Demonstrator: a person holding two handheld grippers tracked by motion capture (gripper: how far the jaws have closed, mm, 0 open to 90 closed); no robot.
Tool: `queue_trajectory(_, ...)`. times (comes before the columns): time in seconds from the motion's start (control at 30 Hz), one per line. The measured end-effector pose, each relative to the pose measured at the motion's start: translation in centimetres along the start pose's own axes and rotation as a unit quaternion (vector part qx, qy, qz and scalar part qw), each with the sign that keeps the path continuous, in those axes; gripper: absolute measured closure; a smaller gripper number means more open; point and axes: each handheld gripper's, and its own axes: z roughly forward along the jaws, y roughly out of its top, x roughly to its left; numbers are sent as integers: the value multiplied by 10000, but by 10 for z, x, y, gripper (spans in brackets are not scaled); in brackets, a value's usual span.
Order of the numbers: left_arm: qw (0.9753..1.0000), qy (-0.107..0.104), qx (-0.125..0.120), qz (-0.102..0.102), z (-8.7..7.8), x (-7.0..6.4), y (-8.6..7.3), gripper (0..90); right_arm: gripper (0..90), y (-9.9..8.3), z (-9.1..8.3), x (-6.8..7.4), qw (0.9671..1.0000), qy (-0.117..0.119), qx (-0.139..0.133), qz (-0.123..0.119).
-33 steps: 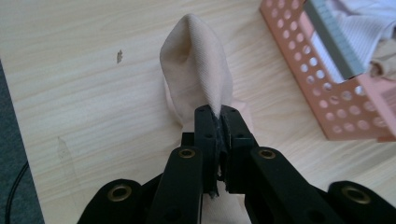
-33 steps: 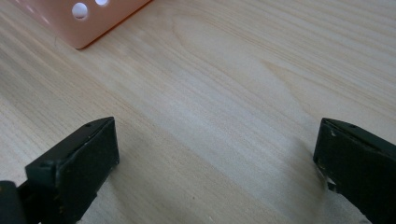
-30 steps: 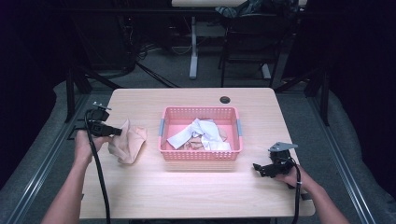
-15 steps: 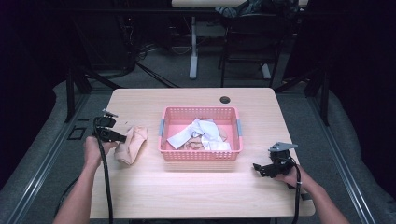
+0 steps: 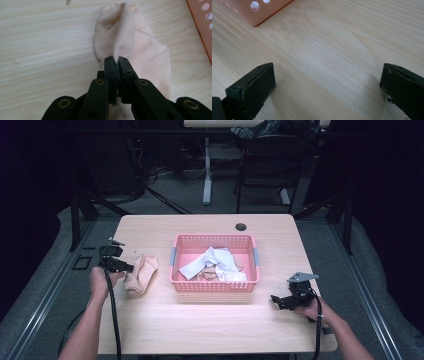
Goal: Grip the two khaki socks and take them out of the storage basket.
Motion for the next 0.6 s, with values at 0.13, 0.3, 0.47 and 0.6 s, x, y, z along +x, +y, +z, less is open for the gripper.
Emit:
queue_trajectory(0.13,9995,298,-47,-128,-5,11,1,861,0,0,0,0,10000,6,-2,2)
queue_trajectory(0.3,9971,546,-71,-529,3,24,-3,567,0,0,0,0,10000,4,0,0)
queue_trajectory(0.47,9957,595,-359,-606,-15,28,-14,259,0,0,0,0,10000,5,1,1)
queue_trajectory(0.6,9939,592,-695,-611,-41,29,-28,154,0,0,0,0,10000,2,0,1)
